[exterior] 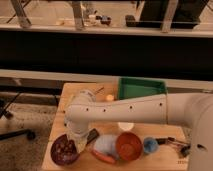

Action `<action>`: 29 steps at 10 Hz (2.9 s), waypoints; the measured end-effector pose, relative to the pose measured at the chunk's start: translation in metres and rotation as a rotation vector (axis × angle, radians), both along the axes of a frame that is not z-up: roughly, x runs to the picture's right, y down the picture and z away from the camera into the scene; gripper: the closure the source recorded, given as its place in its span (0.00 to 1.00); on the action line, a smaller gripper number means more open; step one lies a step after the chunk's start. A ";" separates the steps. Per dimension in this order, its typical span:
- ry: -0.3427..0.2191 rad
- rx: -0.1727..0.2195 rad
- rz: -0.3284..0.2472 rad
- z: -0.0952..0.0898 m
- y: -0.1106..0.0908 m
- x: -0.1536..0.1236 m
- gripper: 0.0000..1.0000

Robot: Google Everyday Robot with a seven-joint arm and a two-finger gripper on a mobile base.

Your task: Place grapes in purple bowl

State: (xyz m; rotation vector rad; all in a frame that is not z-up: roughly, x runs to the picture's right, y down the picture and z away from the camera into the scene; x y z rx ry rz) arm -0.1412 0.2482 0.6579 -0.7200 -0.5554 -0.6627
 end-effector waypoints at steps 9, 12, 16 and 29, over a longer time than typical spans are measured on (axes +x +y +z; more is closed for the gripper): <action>0.006 0.000 -0.001 -0.001 0.001 0.000 0.20; -0.001 0.004 -0.003 -0.005 -0.001 0.001 0.20; -0.009 0.010 0.001 -0.013 -0.004 0.001 0.20; -0.002 -0.013 0.062 -0.014 -0.042 0.027 0.20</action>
